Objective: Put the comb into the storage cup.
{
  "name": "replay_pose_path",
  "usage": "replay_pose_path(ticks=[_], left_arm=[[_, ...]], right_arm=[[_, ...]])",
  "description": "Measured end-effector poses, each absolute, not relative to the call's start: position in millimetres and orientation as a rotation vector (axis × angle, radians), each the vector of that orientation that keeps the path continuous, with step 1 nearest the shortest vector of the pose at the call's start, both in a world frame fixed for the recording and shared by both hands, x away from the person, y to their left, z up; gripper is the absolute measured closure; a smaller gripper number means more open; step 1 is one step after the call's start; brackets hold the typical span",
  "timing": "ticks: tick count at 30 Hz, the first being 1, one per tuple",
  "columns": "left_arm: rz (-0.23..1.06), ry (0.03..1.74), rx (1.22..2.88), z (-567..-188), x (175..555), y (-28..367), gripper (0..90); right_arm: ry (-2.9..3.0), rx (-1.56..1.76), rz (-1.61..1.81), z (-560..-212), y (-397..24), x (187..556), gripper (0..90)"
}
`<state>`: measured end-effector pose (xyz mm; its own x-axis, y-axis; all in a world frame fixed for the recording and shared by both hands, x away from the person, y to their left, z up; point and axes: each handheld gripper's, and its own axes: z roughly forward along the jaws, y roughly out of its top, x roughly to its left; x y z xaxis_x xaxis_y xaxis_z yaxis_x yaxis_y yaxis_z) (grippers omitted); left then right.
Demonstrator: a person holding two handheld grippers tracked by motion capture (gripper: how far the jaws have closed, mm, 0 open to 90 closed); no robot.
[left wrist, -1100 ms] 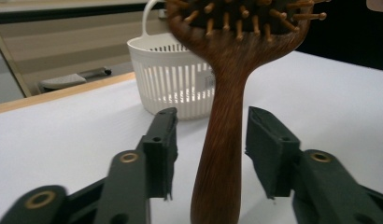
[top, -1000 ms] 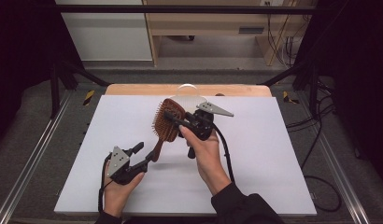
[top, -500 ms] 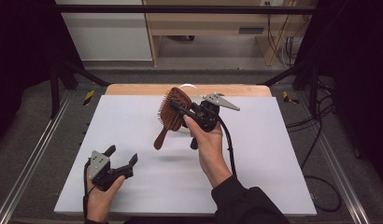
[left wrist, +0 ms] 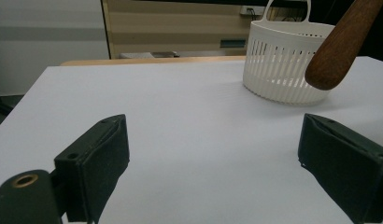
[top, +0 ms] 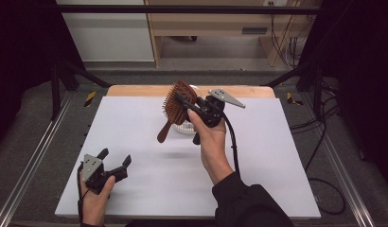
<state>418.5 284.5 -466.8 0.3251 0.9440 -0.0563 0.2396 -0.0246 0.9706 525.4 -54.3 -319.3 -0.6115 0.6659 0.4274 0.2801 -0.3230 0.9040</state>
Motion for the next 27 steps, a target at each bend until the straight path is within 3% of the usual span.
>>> replay_pose_path(ticks=[27], left_arm=[[0.852, 1.129, 1.512, -469, 419, 288, 8.2]], right_arm=[[1.558, 1.231, 2.025, -297, -55, 547, 50.8]])
